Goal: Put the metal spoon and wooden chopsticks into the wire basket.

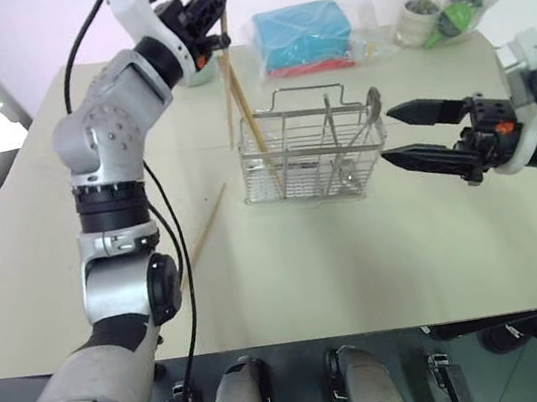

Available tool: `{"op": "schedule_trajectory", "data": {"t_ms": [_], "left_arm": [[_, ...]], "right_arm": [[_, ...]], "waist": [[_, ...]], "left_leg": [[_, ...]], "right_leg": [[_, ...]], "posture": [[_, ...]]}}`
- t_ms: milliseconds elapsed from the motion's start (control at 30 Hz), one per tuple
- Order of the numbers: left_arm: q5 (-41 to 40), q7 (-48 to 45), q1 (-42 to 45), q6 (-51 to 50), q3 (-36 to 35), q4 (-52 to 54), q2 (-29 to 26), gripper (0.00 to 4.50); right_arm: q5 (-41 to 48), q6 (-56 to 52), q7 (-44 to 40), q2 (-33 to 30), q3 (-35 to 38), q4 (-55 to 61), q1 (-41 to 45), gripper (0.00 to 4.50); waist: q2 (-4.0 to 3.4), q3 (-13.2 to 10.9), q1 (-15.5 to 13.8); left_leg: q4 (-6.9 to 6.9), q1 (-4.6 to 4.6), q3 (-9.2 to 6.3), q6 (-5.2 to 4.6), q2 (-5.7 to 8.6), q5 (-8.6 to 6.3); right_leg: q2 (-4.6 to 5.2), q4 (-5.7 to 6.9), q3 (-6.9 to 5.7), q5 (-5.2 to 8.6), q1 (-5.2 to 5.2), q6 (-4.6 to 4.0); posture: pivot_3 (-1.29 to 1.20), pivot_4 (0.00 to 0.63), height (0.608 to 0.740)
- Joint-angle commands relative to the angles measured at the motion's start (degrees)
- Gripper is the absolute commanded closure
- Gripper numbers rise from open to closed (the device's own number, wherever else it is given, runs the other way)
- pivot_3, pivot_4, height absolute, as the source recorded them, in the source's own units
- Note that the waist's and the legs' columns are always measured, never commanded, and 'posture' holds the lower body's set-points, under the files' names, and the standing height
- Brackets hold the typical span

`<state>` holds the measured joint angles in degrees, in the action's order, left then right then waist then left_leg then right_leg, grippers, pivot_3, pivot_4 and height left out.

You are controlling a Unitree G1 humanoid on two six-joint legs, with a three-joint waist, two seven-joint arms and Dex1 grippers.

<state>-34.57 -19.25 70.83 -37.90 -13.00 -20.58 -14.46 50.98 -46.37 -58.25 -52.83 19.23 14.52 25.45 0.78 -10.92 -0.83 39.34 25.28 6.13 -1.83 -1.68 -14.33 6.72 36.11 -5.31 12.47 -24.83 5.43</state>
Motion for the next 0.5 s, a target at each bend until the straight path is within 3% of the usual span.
{"op": "schedule_trajectory", "data": {"t_ms": [33, 200, 500], "left_arm": [[0.2, -2.1, 3.5, 2.9, -0.8, -1.5, 0.0, 4.47], [2.3, -3.4, 4.4, 6.8, 0.9, -4.8, 2.2, 4.47], [6.3, -3.8, -2.6, 12.1, 4.4, -0.7, 6.9, 4.47]], "right_arm": [[1.8, 0.1, 1.1, -0.5, 3.1, 2.4, -0.3, 0.15], [2.3, 0.1, 2.1, -0.3, 3.7, 3.1, -1.2, 0.15], [2.8, 0.6, 2.0, -1.5, 4.7, 2.3, -1.3, 0.15]], "waist": [[0.0, 0.0, 0.0], [0.0, 0.0, 0.0], [0.0, 0.0, 0.1]], "left_leg": [[0.0, 0.0, 0.0, 0.03, 0.0, 0.02], [0.0, -0.01, 0.01, 0.02, 0.0, 0.02], [0.0, 0.01, 0.0, -0.02, 0.0, 0.0]], "right_leg": [[0.0, 0.01, 0.0, 0.0, -0.01, 0.0], [0.0, 0.02, 0.0, 0.0, 0.0, 0.0], [0.0, 0.01, 0.0, 0.0, -0.02, 0.0]], "posture": [[0.0, 0.15, 0.715], [0.0, 0.15, 0.715], [0.0, 0.15, 0.715]]}}
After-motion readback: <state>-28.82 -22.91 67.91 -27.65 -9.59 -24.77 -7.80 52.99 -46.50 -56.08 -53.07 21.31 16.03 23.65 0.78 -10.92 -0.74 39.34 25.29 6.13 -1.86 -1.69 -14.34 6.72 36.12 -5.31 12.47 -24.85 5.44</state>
